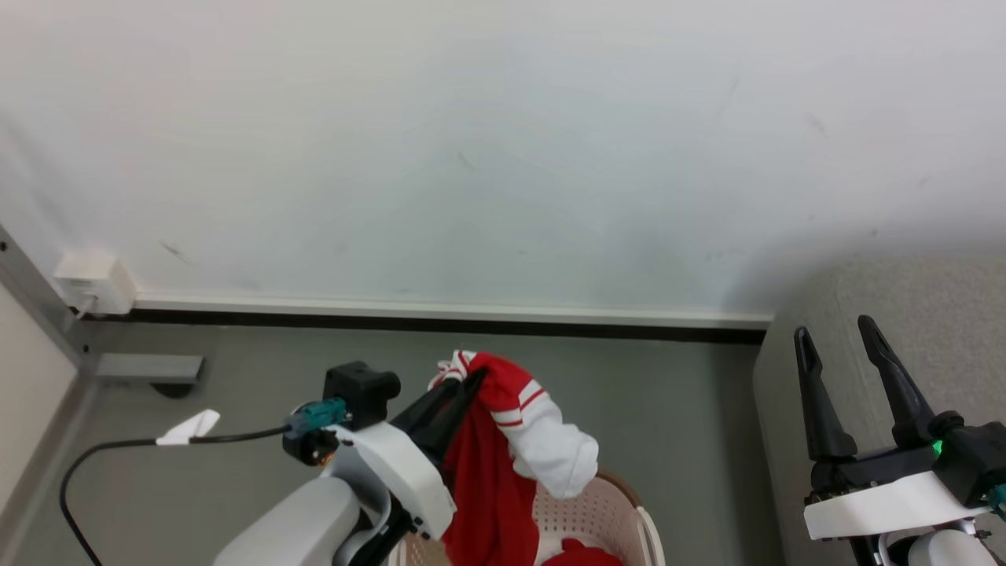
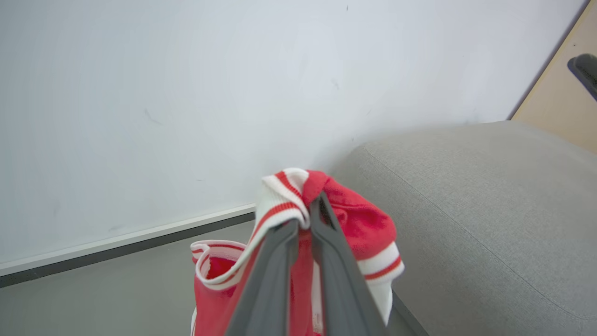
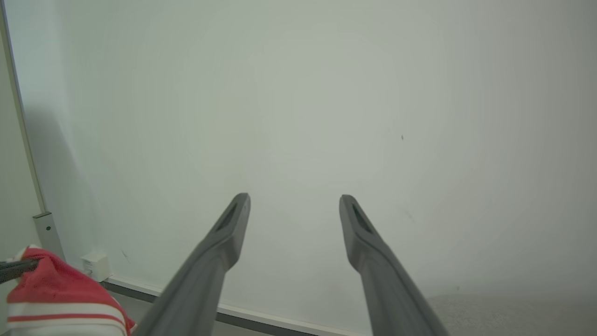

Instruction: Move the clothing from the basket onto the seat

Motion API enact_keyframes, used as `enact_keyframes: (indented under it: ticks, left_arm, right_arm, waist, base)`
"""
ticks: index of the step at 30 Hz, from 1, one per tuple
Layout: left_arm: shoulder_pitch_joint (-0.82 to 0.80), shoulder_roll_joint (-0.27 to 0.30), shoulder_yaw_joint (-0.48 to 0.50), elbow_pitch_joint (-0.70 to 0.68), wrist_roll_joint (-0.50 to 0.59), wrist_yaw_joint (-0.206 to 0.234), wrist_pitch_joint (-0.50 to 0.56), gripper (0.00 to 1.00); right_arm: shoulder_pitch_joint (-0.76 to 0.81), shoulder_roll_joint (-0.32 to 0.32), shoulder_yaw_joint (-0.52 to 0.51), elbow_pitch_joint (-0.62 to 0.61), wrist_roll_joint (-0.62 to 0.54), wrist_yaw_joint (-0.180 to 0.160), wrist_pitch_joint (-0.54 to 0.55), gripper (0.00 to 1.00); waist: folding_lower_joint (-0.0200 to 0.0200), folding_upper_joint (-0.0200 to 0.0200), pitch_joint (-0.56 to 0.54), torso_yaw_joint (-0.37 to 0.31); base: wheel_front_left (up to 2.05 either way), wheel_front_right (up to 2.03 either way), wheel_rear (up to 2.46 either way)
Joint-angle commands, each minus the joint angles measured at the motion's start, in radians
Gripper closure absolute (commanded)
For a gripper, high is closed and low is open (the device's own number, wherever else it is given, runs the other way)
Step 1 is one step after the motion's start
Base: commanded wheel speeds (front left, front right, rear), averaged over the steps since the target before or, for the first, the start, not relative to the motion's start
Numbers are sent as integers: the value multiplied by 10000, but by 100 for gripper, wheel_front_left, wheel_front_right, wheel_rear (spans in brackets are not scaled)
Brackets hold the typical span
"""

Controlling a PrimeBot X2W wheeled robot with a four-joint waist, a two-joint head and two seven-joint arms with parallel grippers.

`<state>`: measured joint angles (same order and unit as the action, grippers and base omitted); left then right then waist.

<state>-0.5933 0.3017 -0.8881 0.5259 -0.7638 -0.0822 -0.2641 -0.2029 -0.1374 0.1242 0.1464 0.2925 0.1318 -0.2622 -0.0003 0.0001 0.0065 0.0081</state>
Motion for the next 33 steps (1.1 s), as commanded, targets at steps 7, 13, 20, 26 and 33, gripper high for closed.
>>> enact_keyframes:
  ticks: [7, 13, 20, 26, 33]
  left_arm:
    - [-280, 411, 464, -1392, 55, 442, 113, 100]
    - [-881, 447, 865, -2238, -93, 746, 320, 100]
    - [-1449, 453, 1109, -2725, -152, 1067, 619, 100]
    - [-1619, 462, 1144, -2837, -154, 1150, 707, 100]
    - [-1761, 342, 1137, -2828, -182, 1200, 697, 100]
  right_arm:
    - [313, -108, -12, 58, 143, -21, -19, 0]
    - [507, -95, -11, 42, 184, -21, -19, 0]
    - [611, -110, 179, 81, 196, -21, -19, 0]
    - [453, -242, 613, 86, 387, -21, -19, 0]
    - [218, -469, 1935, 285, 795, -21, -19, 0]
  waist:
    - [3, -1, -553, 337]
    - [3, -1, -676, 370]
    - [3, -1, -657, 286]
    - [3, -1, -621, 175]
    - [3, -1, -578, 193]
  base:
    - [0, 0, 0]
    - [0, 0, 0]
    - [0, 0, 0]
    - [0, 0, 0]
    - [0, 0, 0]
